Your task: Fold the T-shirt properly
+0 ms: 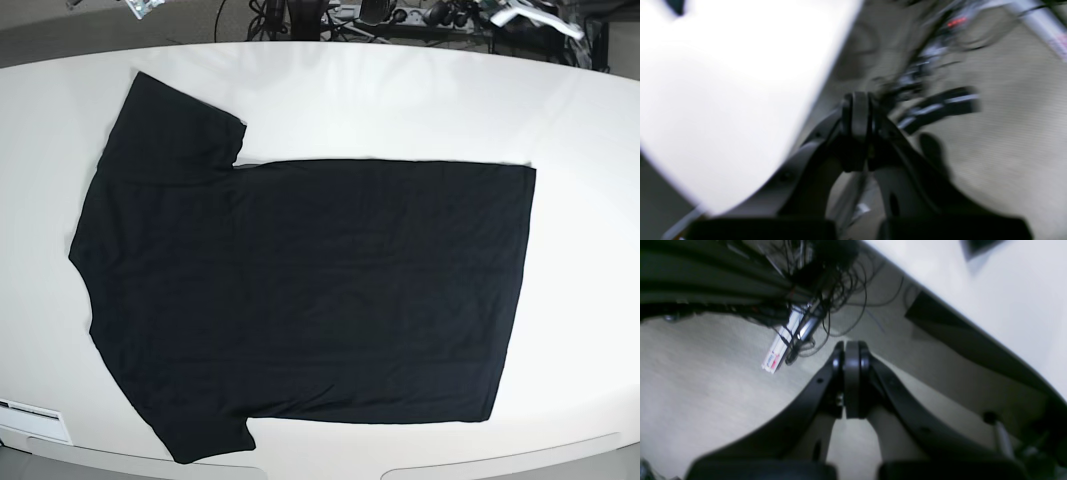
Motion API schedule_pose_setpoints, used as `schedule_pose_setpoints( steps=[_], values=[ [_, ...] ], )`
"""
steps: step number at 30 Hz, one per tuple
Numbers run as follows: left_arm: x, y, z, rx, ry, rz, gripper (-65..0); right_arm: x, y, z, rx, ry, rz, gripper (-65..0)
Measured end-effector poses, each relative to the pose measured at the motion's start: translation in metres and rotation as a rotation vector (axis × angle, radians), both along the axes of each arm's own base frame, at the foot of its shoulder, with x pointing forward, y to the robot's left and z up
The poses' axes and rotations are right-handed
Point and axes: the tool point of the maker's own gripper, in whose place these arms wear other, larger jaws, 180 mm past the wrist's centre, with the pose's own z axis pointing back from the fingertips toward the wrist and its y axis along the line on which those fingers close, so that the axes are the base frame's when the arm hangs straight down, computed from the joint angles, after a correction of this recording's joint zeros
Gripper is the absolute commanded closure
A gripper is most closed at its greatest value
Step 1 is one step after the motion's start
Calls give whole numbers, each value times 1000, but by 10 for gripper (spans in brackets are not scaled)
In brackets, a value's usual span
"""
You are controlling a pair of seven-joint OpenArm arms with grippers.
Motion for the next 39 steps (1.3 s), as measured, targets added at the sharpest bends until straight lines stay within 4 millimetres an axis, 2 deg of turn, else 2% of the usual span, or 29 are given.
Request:
schedule_pose_setpoints(
  steps=[3, 5, 7, 12, 15, 17, 21, 24, 27, 31, 32, 36, 37, 39],
  values=[
    [14, 7, 5, 10, -40, 10, 0, 14, -22, 7, -58, -49, 29, 0],
    [35, 3, 11, -36, -97, -5, 0, 21, -28, 11, -66, -75, 52, 0],
    [54, 0, 19, -83, -136, -20, 0, 32, -26, 13, -36, -104, 51, 0],
    [77, -20, 25, -182, -138, -109, 0, 73, -5, 20, 42, -220, 172, 0],
    [102, -32, 40, -215, -213, -210, 0, 102, 1, 31, 80, -319, 177, 0],
    [118, -36, 48, -235, -269, -292, 0, 116, 4, 37, 85, -362, 198, 0],
    [143, 11, 28, -106, -248, -313, 0, 127, 16, 40, 111, -397, 259, 0],
    [164, 28, 29, -104, -269, -345, 0, 137, 32, 41, 170, -436, 277, 0],
    [169, 32, 22, -120, -242, -381, 0, 142, 27, 19, 151, -406, 267, 0],
    [156, 13, -3, -133, -180, -499, 0, 141, 32, -5, 175, -347, 274, 0],
    [152, 9, -12, -128, -158, -519, -12, 140, 38, -7, 192, -345, 277, 0],
    [144, -5, -35, -120, -111, -601, -323, 141, 39, -8, 168, -350, 304, 0],
    [145, -7, -38, -120, -122, -606, -381, 141, 38, -9, 160, -347, 304, 0],
    [148, -11, -43, -126, -120, -633, -402, 140, 37, -9, 158, -341, 302, 0]
  ],
)
